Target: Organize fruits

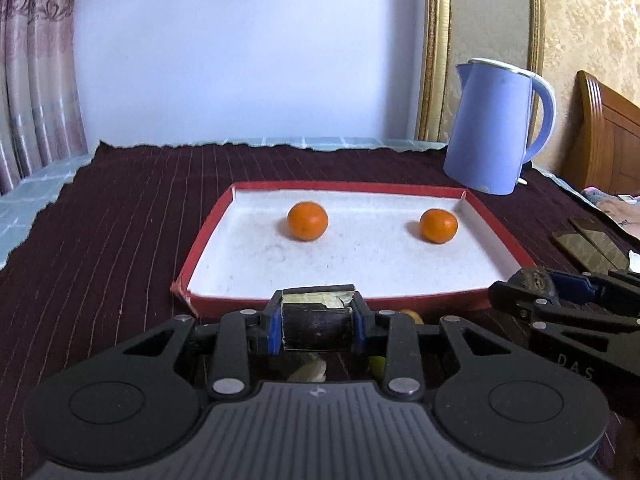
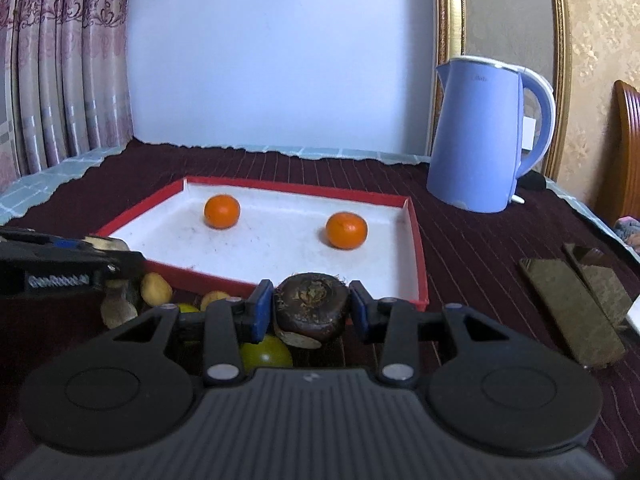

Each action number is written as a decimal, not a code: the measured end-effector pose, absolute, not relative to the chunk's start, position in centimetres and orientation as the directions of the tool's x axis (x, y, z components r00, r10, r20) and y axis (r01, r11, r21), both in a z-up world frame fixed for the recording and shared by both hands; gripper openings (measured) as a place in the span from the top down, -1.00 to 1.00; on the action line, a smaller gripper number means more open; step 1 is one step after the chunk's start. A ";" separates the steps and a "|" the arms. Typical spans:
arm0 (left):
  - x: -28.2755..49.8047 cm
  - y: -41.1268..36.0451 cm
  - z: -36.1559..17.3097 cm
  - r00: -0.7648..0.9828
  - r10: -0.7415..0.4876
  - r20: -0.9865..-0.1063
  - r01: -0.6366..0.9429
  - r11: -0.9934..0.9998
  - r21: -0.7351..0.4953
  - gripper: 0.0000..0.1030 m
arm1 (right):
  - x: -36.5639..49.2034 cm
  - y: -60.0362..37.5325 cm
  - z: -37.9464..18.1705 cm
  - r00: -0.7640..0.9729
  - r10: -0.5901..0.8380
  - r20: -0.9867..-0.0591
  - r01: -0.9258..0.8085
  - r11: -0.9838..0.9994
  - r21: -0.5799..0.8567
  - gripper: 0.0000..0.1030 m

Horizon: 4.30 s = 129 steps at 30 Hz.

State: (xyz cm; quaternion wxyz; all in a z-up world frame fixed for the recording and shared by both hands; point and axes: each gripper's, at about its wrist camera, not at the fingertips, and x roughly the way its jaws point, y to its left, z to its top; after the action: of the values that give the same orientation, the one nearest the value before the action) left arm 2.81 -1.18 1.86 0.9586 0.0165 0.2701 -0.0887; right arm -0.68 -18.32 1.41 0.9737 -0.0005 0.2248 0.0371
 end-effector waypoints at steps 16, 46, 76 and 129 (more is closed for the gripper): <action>4.8 -2.4 2.3 0.841 -0.131 -0.525 0.183 0.982 0.049 0.38 | 0.9 -18.0 3.1 0.906 0.058 -0.420 -0.063 0.998 0.002 0.26; 8.9 -3.8 2.7 0.827 -0.060 -0.559 0.135 0.986 0.094 0.38 | 4.3 -18.2 4.2 0.901 0.046 -0.431 -0.059 0.998 -0.019 0.26; 11.6 -4.9 3.0 0.816 -0.033 -0.578 0.122 0.986 0.116 0.38 | 6.6 -18.4 4.1 0.892 0.030 -0.452 -0.044 0.999 -0.020 0.26; 18.6 -3.1 0.9 0.786 0.075 -0.614 0.028 0.987 0.156 0.38 | 16.1 -17.8 2.1 0.828 0.008 -0.561 -0.002 1.000 0.011 0.26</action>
State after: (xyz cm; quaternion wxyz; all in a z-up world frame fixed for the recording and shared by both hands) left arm 18.56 -3.14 0.92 0.9417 0.0783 0.3270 0.0124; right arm 16.12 -17.81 2.09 0.9559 0.0050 0.2937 0.0025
